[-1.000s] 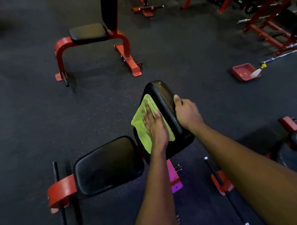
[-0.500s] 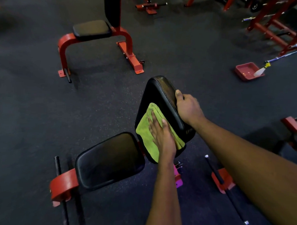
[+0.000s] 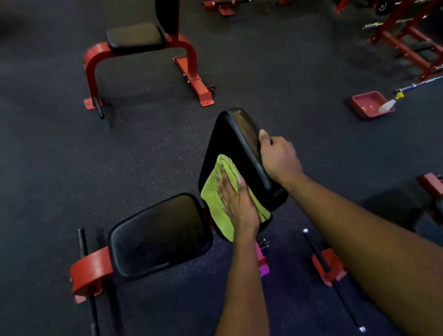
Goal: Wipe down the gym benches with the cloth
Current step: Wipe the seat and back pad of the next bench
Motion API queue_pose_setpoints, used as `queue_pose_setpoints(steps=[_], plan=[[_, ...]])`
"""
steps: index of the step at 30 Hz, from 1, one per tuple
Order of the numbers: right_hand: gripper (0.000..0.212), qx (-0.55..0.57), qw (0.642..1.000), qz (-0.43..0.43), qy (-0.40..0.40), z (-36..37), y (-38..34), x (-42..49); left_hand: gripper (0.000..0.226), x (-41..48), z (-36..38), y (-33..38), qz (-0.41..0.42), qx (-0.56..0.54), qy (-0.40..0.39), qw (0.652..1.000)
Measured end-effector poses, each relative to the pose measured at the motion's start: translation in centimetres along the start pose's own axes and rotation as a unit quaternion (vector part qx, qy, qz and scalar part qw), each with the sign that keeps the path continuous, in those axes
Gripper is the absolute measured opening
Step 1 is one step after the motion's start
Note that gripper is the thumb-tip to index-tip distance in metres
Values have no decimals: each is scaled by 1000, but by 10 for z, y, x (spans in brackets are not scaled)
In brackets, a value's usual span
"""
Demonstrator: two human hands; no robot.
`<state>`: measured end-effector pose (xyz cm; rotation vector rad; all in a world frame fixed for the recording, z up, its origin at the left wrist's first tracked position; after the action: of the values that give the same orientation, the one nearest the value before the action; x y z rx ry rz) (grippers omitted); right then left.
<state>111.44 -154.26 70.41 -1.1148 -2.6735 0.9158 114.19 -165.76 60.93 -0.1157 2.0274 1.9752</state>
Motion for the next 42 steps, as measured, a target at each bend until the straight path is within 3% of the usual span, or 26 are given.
queue_pose_setpoints(steps=[7, 15, 20, 25, 27, 32, 34, 36, 40, 42], plan=[[55, -4, 1000, 2, -2, 1, 2, 3, 55, 48, -9, -31, -57, -3, 5, 998], [55, 0, 1000, 2, -3, 1, 3, 2, 56, 6, -4, -38, -14, -10, 15, 1000], [57, -3, 1000, 0, -4, 0, 1, 1, 57, 58, -12, -60, -85, -6, 1, 996], [56, -2, 1000, -3, 0, 0, 1, 2, 63, 14, -5, -55, -34, -50, 27, 998], [56, 3, 1000, -2, 2, 1, 2, 3, 60, 1, -3, -61, -46, -60, 34, 997], [56, 13, 1000, 1, 3, 1, 2, 3, 81, 42, -9, -81, -92, -63, 21, 994], [56, 15, 1000, 0, 0, 0, 2, 3, 75, 52, -11, -79, -104, -63, 20, 992], [56, 13, 1000, -2, -1, 1, 1, 3, 69, 50, -14, -71, -87, -87, 39, 992], [56, 8, 1000, -1, 3, 1, 3, 4, 61, 21, -4, -41, 22, -138, 24, 990], [56, 10, 1000, -1, 3, 1, 4, 3, 63, 26, -1, -29, 24, -124, 26, 992]])
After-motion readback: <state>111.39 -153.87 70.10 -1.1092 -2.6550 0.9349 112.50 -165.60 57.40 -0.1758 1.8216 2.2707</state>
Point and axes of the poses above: each hand's wrist, its own x-axis towards the middle knuckle, its own z-axis out of the palm, y = z × x, the point moved 4 cm from there along x, towards the middle knuckle, and after that the axes turned 1 degree about -z, right-handed, at the moved point
